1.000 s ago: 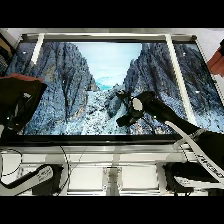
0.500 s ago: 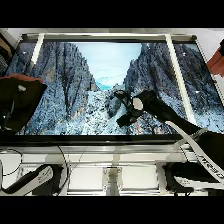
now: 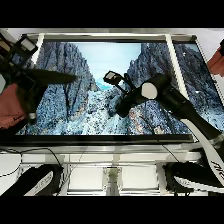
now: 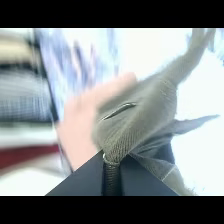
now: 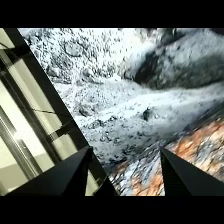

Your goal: Fold the clothes and pants, and hang the long-sleeved shirts on hangers.

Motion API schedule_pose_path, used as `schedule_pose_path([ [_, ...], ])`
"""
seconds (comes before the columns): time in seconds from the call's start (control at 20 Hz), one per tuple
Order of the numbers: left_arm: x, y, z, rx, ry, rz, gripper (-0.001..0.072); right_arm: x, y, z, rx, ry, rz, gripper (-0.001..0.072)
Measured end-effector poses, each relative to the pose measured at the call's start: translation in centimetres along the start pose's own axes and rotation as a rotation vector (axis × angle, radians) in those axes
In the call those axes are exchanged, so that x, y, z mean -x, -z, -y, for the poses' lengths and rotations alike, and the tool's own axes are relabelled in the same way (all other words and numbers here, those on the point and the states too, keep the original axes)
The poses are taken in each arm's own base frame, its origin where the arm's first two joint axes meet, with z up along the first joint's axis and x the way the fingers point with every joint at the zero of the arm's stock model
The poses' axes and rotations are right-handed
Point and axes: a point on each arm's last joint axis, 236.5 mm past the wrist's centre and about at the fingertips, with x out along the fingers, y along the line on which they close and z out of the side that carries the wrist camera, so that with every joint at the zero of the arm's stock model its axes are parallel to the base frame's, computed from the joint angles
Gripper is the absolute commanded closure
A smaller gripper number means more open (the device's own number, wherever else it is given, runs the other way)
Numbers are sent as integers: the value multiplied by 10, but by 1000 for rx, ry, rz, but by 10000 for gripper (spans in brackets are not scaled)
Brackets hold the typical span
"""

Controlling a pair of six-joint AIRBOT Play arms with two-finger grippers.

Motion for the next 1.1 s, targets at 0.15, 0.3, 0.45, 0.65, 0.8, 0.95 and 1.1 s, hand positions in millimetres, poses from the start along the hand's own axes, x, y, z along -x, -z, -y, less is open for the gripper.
schedule_pose_path([
  [0.15, 40, -45, 12, -42, 38, 122, 642, 20, -13, -13, 83, -34, 66, 165],
  [0.3, 65, -72, 30, -72, 82, 202, 642, 28, -22, -28, 110, -86, 115, 164],
  [0.45, 78, -88, 48, -81, 125, 246, 642, 31, -40, -44, 125, -125, 185, 162],
  [0.65, 85, -99, 62, -70, 160, 269, 642, 11, -67, -75, 151, -160, 244, 154],
  [0.8, 88, -100, 68, -64, 176, 270, 642, -22, -75, -76, 117, -123, 226, 154],
  [0.95, 88, -98, 71, -64, 186, 259, 642, -46, -76, -66, 72, -90, 204, 155],
  [1.1, 88, -96, 73, -65, 192, 250, 642, -59, -75, -56, 53, -61, 192, 155],
])
